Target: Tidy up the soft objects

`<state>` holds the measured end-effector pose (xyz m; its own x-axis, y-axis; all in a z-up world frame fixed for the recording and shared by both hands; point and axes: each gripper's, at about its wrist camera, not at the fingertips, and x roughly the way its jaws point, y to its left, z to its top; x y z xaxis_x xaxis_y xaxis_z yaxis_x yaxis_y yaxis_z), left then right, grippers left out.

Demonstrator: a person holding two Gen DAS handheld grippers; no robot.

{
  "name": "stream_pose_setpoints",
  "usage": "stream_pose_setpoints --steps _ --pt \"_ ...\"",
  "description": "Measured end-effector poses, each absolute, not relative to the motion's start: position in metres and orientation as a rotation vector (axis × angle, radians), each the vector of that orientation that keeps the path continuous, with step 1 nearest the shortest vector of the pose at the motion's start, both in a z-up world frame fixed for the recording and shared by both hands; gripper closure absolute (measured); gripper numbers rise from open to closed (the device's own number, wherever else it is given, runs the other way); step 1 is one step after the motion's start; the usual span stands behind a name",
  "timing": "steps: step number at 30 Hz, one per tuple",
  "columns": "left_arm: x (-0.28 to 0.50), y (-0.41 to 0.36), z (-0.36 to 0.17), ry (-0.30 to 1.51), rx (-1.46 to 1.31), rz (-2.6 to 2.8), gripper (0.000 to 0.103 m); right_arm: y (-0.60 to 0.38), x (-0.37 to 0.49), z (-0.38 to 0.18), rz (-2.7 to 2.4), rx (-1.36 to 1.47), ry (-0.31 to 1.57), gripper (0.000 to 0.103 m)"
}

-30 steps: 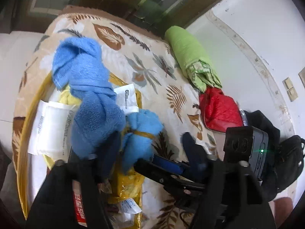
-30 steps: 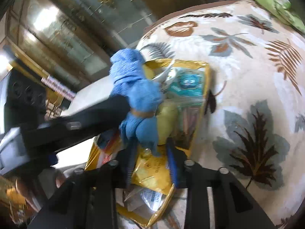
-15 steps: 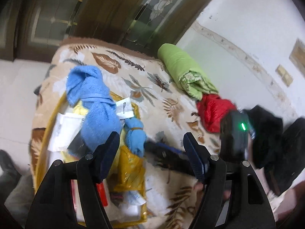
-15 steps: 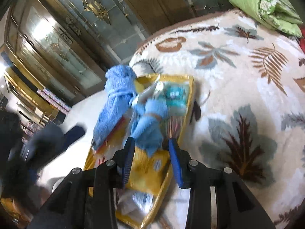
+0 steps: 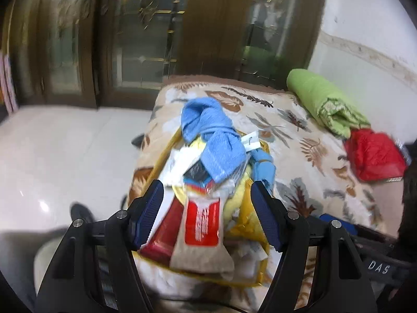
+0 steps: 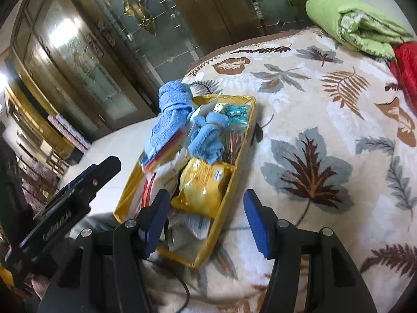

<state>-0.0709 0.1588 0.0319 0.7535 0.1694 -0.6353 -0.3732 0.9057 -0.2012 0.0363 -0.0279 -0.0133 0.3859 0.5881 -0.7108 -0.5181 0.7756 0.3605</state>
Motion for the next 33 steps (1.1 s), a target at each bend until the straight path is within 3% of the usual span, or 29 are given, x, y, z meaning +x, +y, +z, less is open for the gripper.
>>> stream_pose_setpoints --steps 8,33 --pt "-0.075 0.148 0.033 0.682 -0.175 0.396 0.033 -0.015 0.029 -0.014 0.724 0.096 0.955 0.044" --pt "-0.072 0.166 0.025 0.775 -0.268 0.351 0.033 0.004 0.013 -0.008 0.702 0.047 0.922 0.044"
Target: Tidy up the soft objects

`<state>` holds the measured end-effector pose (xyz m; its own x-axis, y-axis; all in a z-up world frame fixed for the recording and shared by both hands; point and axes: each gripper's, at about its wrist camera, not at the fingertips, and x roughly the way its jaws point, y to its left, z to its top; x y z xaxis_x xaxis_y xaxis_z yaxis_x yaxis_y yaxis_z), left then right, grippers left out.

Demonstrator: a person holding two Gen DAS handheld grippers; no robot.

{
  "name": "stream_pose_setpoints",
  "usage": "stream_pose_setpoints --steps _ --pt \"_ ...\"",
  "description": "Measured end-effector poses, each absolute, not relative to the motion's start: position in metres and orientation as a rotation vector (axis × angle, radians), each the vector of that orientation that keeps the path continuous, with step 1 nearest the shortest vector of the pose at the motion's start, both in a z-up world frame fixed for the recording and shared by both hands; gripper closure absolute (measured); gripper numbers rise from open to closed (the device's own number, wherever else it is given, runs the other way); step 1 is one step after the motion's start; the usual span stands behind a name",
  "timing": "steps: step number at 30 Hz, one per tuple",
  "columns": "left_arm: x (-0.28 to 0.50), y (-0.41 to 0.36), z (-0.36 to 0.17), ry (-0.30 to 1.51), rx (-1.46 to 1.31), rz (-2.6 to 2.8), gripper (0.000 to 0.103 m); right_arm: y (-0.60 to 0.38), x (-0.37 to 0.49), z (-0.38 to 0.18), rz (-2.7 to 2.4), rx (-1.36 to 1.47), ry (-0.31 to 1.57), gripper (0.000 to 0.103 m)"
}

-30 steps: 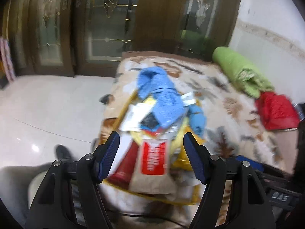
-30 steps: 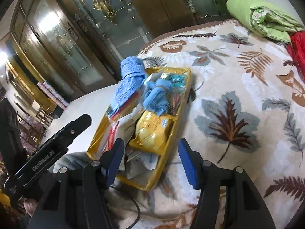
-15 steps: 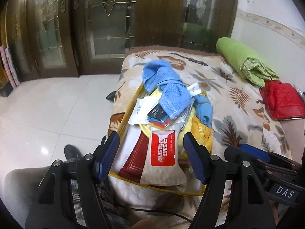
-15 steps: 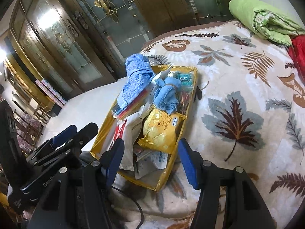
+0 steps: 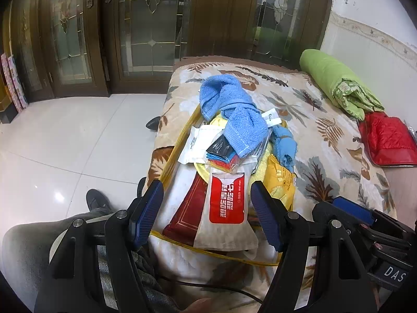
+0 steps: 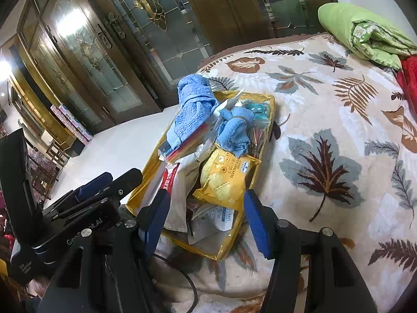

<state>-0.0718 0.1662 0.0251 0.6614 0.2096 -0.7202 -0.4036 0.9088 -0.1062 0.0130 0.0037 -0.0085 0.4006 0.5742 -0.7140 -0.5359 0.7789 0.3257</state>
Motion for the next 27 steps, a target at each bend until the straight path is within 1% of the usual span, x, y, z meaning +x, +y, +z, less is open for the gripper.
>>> stream_pose_setpoints --steps 27 --pt "-0.0669 0.1703 0.0198 0.794 -0.257 0.339 0.033 0.0097 0.0096 -0.0063 0.693 0.023 0.902 0.044"
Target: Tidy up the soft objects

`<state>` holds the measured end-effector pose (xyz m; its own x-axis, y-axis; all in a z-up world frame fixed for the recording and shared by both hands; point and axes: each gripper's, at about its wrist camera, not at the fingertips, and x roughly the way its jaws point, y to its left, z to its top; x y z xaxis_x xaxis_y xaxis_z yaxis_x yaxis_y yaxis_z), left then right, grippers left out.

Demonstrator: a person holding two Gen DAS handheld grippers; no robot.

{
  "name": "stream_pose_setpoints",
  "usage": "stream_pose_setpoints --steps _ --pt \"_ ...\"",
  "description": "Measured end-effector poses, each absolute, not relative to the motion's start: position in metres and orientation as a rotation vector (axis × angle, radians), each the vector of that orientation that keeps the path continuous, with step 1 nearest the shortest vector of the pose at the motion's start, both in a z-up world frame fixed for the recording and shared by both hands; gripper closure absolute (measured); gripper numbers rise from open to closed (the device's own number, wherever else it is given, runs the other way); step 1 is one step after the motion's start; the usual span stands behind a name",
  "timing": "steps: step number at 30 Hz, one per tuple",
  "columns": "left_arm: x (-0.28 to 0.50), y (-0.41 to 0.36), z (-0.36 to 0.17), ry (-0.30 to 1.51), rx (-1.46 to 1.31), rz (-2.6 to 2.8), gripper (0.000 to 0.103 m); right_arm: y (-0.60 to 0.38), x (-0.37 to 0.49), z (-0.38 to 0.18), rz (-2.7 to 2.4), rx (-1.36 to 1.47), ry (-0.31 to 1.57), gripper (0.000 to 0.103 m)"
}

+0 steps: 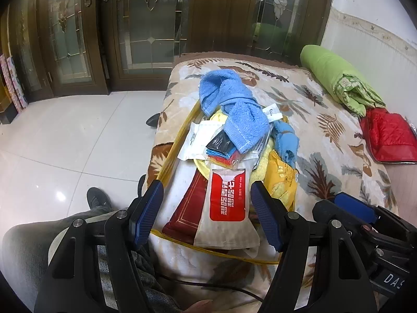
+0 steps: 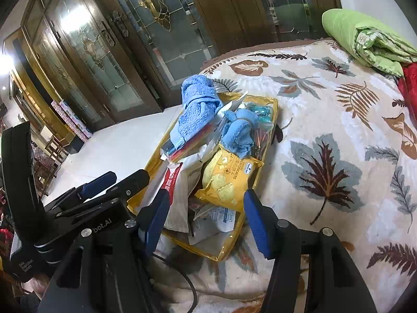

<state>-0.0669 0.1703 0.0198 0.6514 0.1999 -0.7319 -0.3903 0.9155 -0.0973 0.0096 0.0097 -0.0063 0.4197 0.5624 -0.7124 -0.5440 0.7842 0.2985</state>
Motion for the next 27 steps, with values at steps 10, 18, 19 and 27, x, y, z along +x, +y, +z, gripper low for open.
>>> stream_pose_setpoints --steps 10,18,19,27 --pt "-0.0649 0.1730 0.0193 0.797 -0.254 0.337 0.033 0.0112 0.0101 -0.0074 0.697 0.013 0.897 0.044" --pt "-0.0648 0.1745 0.0190 0.795 -0.256 0.335 0.033 0.0163 0.0065 -0.0041 0.692 -0.020 0.878 0.044" --pt "-0.0647 0.1749 0.0188 0.795 -0.254 0.334 0.033 0.0165 0.0059 -0.0040 0.694 -0.022 0.876 0.044" --pt "-0.0651 0.1752 0.0200 0.796 -0.247 0.342 0.033 0.0161 0.0065 -0.0041 0.696 -0.020 0.870 0.044"
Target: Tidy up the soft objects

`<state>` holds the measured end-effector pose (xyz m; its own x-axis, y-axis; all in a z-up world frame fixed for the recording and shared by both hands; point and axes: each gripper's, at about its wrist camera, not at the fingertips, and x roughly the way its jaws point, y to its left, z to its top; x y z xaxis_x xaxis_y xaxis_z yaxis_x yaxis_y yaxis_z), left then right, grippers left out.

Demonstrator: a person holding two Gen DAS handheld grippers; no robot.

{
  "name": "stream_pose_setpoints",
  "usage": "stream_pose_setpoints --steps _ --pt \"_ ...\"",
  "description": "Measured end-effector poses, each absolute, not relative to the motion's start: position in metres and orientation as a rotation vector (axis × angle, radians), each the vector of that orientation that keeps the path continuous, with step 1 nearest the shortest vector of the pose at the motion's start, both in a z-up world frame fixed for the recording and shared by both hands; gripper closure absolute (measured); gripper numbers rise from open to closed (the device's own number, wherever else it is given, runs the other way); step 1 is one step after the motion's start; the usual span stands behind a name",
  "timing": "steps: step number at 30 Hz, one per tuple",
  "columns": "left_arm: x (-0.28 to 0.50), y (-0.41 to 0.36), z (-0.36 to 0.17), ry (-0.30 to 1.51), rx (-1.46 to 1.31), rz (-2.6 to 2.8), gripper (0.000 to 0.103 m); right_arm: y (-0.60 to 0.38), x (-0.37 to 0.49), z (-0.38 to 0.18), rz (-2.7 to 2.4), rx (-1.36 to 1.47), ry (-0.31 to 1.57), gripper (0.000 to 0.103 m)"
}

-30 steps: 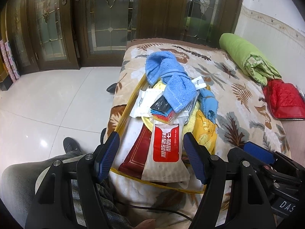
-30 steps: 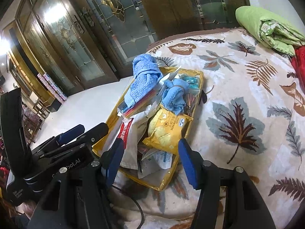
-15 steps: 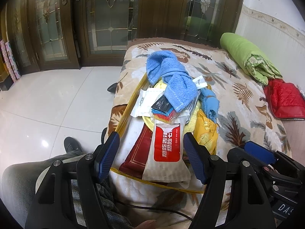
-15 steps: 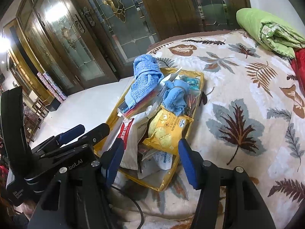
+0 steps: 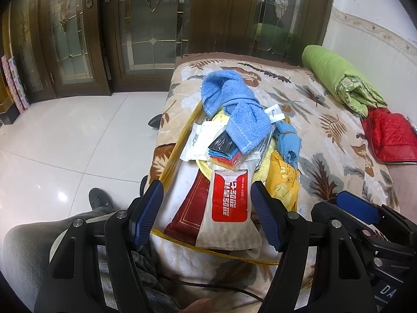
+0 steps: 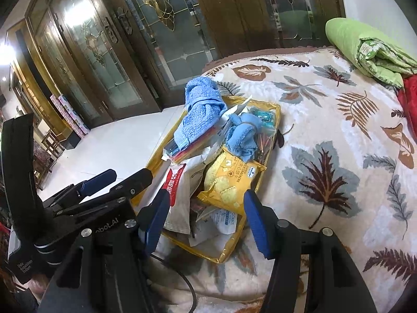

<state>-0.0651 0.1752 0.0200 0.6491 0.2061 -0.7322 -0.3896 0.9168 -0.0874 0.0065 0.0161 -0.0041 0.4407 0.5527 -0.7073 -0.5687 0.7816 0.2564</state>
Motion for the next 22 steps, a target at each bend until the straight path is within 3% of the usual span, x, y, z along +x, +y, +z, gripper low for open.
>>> stream_pose_setpoints --steps 22 --pt "-0.0606 0.1753 0.0206 0.794 -0.211 0.328 0.033 0.0140 0.0075 -0.0020 0.694 -0.033 0.850 0.044"
